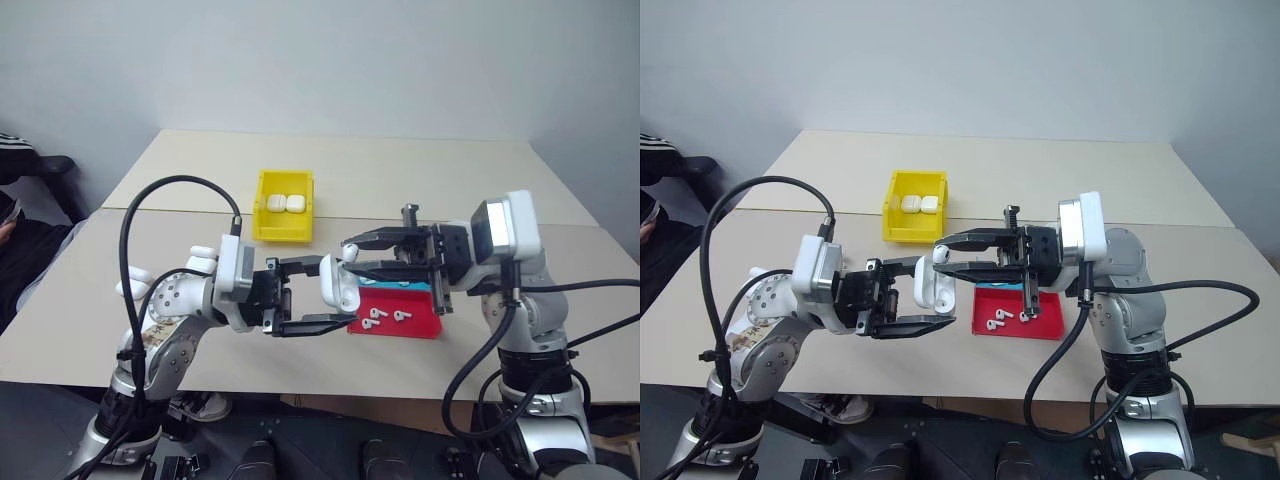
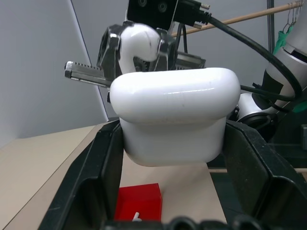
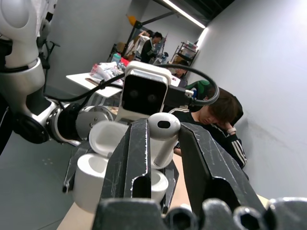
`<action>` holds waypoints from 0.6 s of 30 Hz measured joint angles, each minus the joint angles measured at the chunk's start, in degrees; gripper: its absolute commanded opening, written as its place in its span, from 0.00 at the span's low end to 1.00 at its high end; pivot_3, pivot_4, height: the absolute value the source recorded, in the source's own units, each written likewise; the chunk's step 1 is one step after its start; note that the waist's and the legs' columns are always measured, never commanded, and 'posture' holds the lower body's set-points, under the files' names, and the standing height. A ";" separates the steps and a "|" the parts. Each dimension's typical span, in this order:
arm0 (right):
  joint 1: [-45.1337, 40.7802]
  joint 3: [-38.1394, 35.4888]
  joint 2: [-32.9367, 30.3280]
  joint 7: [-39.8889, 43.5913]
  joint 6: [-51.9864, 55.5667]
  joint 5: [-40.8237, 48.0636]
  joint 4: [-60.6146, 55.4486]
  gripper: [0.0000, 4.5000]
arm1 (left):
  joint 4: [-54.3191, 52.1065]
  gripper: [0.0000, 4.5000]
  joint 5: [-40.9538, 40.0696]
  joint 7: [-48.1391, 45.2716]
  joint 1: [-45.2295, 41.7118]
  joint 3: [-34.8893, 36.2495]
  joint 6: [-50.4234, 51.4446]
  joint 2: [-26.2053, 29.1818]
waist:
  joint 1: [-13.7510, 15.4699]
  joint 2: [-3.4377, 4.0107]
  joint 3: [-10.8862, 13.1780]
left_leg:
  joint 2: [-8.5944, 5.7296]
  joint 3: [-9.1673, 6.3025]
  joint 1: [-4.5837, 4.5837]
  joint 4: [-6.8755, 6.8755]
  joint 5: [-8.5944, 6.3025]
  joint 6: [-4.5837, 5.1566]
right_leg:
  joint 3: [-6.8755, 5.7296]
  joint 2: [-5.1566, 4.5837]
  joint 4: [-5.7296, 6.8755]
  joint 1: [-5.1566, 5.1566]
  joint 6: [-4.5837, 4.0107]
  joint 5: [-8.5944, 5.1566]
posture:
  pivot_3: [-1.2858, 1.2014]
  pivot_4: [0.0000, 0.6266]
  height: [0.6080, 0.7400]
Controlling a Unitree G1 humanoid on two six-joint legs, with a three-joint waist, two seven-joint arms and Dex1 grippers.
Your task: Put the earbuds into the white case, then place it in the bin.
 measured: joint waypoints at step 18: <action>0.67 1.37 -0.79 1.23 -6.35 -2.42 3.56 0.58 | 0.15 0.62 0.91 0.14 0.45 0.00 0.69 -0.21 | 0.05 0.00 0.00 | 0.00 0.01 0.00 -0.06 0.00 0.00 | 0.00 0.00 -0.11 0.01 0.00 0.00 | 0.52 0.24 1.00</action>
